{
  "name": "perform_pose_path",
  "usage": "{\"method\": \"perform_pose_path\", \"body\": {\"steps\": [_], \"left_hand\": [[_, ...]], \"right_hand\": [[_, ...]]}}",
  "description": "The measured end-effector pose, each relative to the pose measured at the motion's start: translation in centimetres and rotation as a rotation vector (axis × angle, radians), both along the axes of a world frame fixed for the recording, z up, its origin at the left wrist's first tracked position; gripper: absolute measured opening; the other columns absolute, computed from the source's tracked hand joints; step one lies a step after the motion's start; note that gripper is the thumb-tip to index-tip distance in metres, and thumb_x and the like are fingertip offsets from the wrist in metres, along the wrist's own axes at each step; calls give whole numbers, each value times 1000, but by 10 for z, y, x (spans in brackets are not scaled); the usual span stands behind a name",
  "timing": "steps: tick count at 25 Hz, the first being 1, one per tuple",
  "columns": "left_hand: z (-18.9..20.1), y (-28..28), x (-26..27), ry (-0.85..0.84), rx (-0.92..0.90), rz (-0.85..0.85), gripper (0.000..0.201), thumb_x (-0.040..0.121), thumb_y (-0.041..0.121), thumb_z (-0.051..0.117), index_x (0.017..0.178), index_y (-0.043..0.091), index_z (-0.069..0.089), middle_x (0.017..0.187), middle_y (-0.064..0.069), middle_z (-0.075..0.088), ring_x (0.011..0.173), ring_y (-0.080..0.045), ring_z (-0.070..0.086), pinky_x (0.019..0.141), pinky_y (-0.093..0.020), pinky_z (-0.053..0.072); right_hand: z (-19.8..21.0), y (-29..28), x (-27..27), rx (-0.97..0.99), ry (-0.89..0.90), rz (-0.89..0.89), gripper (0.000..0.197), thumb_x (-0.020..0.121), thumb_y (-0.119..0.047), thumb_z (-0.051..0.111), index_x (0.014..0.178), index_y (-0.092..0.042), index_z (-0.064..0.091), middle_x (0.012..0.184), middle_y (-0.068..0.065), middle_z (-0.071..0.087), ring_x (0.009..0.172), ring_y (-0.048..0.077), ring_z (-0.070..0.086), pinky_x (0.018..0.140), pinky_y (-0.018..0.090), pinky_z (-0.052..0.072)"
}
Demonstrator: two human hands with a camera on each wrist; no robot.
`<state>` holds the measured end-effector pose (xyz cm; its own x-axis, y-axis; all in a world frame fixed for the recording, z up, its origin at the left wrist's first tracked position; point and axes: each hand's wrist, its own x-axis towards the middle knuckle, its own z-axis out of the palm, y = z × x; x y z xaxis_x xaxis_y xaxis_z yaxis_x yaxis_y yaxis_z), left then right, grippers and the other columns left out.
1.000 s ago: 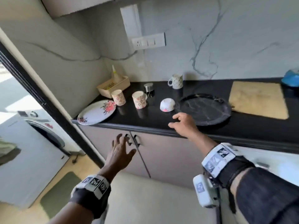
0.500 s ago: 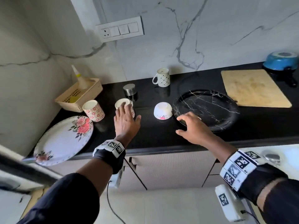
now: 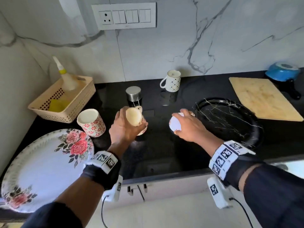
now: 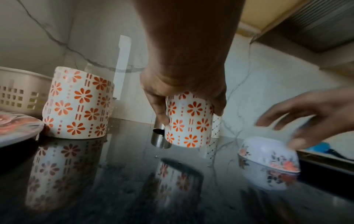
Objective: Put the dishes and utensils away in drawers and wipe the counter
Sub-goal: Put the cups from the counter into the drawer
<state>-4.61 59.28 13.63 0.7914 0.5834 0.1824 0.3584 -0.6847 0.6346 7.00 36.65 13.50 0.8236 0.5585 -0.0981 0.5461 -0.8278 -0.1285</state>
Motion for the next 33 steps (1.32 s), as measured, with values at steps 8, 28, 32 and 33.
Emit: {"method": "perform_pose_path", "body": {"steps": [8,28,32,33], "left_hand": [[17,21,-67,-299,20,-6,90,58,52,88,133,26,46,128,4,55,115,-16,52,87,-27,42],[-34,-519,-95,1,-403,-866,88,52,65,83,126,34,48,122,10,59,110,-17,61,82,-48,56],[-36,-602,-92,88,-448,-931,90,56,59,84,131,28,45,128,12,56,114,-16,59,85,-47,56],[-34,-615,-88,95,-414,-958,89,57,59,82,131,28,43,128,16,54,114,-11,57,85,-43,57]], "right_hand": [[-4,27,18,-20,55,17,80,74,-41,80,143,-36,41,140,7,37,129,32,39,107,42,36],[-36,-617,-236,627,118,-507,77,66,-52,83,135,-35,53,133,-5,46,124,18,48,101,44,47],[-50,-689,-210,620,138,-494,84,63,-53,84,137,-32,50,131,-2,50,121,16,49,102,39,45],[-53,-704,-198,599,155,-499,87,63,-49,87,138,-30,48,132,-3,50,121,15,48,102,36,44]]}}
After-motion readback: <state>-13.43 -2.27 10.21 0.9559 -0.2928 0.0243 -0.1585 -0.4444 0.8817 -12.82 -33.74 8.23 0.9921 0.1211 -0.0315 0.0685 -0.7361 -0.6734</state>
